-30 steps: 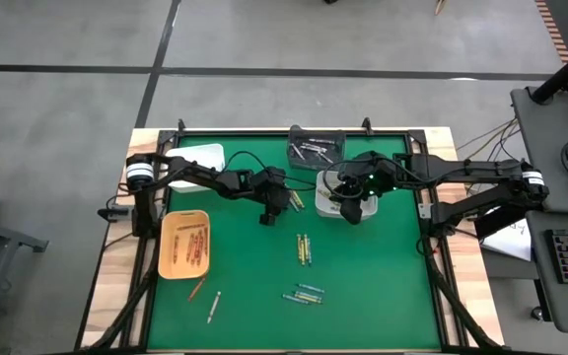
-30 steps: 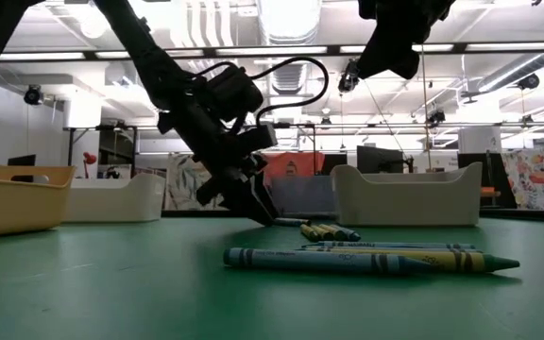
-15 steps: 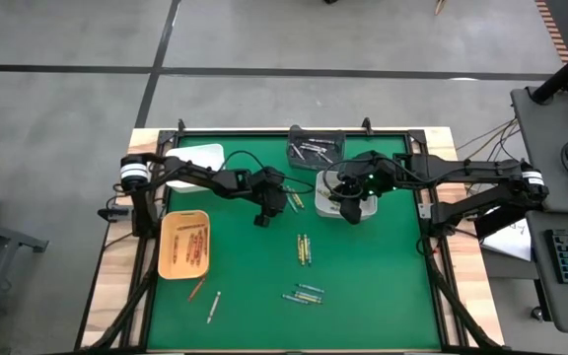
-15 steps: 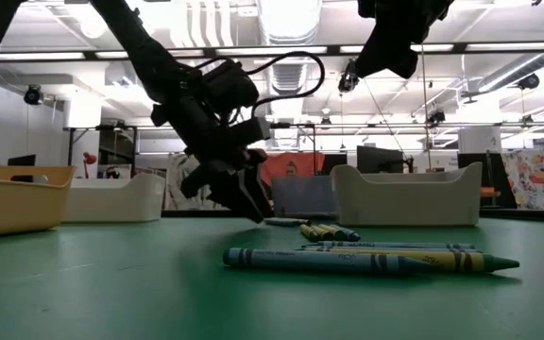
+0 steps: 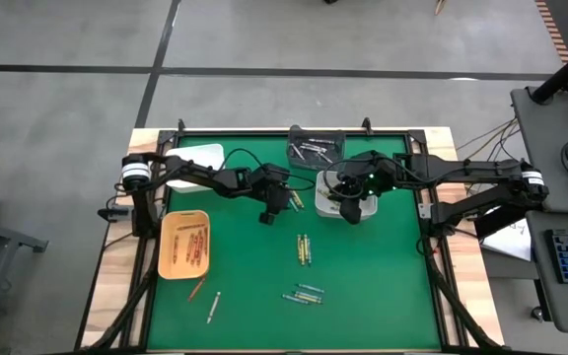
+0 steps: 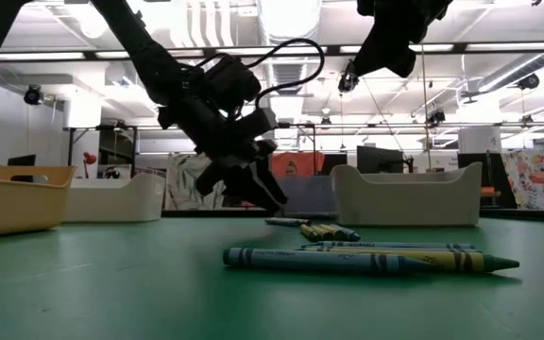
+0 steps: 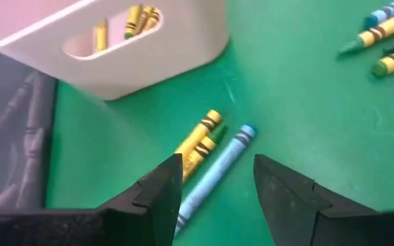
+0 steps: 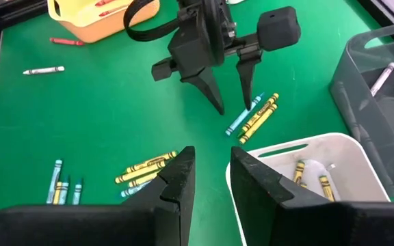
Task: Sort crayons
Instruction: Put the blue crayon into the white bin
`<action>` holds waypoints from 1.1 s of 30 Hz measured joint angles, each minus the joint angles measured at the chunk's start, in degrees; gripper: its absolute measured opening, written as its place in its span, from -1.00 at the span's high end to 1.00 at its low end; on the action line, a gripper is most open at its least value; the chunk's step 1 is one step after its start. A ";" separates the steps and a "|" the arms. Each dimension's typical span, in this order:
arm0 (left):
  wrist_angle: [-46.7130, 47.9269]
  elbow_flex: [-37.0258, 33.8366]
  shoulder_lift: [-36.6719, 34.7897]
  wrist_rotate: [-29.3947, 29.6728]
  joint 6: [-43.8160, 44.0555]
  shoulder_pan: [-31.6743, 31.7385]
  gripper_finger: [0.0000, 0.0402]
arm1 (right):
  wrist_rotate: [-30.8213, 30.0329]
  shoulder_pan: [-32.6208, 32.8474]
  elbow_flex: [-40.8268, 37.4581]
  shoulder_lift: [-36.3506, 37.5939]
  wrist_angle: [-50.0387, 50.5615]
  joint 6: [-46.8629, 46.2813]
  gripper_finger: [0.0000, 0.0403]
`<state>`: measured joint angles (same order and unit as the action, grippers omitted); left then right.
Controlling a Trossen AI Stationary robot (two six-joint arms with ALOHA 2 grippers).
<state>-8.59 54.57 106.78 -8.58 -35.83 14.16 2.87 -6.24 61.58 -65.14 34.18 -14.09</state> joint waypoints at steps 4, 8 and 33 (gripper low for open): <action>-0.97 0.00 0.00 -0.04 0.25 0.73 0.18 | 0.01 0.00 0.00 -0.51 -0.26 0.75 0.59; -1.95 0.02 0.99 -0.32 0.44 1.01 0.18 | 0.02 0.00 0.00 -1.27 -0.35 1.20 0.59; 3.78 0.15 3.74 -4.58 4.02 1.14 0.61 | 0.07 -0.02 0.00 -3.13 -0.18 3.16 0.59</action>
<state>-4.82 54.72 110.52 -13.16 -31.81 15.30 2.94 -6.26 61.58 -68.27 34.00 -10.94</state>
